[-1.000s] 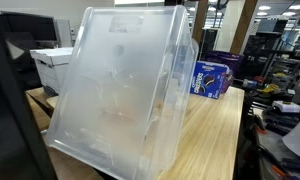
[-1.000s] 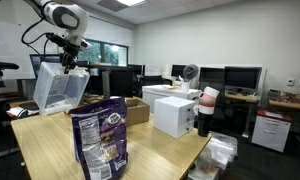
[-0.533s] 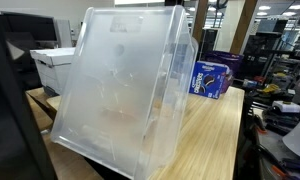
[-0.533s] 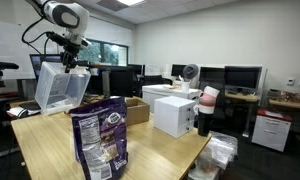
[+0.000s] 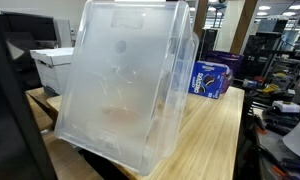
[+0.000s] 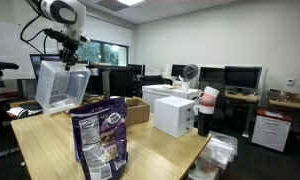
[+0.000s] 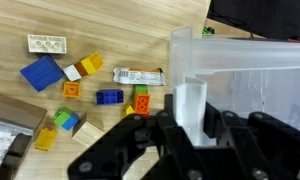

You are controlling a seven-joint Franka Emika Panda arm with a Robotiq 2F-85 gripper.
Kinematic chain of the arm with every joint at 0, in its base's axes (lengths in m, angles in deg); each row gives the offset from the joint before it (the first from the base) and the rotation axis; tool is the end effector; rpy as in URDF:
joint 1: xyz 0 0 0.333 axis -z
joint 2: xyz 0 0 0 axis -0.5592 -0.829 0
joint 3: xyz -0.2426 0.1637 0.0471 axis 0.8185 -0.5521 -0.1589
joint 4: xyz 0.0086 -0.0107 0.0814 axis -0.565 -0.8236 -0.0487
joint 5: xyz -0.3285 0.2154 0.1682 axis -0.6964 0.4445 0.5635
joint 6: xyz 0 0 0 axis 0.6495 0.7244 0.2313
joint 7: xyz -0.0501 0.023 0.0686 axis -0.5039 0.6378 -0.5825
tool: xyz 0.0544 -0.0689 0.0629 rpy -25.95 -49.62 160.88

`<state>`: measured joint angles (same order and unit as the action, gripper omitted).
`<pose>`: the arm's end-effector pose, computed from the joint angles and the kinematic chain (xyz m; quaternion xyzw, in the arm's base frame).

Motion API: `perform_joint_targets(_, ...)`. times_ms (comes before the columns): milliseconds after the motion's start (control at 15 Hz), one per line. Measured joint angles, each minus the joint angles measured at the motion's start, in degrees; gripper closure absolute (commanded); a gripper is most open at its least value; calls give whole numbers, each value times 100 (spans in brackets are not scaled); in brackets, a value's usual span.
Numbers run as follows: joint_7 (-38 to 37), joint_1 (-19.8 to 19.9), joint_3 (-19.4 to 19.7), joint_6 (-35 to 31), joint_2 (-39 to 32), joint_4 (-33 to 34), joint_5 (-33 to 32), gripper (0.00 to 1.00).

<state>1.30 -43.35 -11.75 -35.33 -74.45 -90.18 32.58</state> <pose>0.5223 0.2016 0.4713 -0.9847 -0.0810 0.0403 0.1491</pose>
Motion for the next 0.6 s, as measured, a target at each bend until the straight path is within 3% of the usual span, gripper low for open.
perform_joint_targets(600, -24, -63, -153, 24, -1, 97, -466, 94)
